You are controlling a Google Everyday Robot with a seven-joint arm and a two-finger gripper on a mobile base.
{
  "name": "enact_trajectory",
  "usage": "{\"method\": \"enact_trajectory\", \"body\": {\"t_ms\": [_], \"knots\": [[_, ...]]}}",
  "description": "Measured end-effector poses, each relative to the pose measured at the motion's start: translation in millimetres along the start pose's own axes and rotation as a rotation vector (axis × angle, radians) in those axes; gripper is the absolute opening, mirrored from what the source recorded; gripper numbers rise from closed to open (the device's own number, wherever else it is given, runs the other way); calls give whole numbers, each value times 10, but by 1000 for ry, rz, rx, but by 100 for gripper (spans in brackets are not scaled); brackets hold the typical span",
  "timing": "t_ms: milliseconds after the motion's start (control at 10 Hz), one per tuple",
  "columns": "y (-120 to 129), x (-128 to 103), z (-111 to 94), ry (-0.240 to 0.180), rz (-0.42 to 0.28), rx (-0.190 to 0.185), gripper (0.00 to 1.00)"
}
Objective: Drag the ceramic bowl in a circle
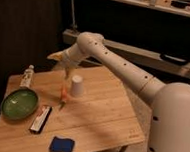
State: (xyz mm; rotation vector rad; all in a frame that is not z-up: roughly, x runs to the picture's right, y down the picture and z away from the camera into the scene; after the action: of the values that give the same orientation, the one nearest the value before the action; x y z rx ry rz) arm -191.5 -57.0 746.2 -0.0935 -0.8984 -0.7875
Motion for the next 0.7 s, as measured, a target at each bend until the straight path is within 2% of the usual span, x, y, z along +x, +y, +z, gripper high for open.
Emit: {"method": "enact_trajectory", "body": {"t_ms": [300, 500, 700], "knots": [[-251, -88, 140, 2, -80, -72, 80], [-362, -173, 430, -4, -122, -130, 80], [-198, -160, 731, -7, -132, -179, 80]]}}
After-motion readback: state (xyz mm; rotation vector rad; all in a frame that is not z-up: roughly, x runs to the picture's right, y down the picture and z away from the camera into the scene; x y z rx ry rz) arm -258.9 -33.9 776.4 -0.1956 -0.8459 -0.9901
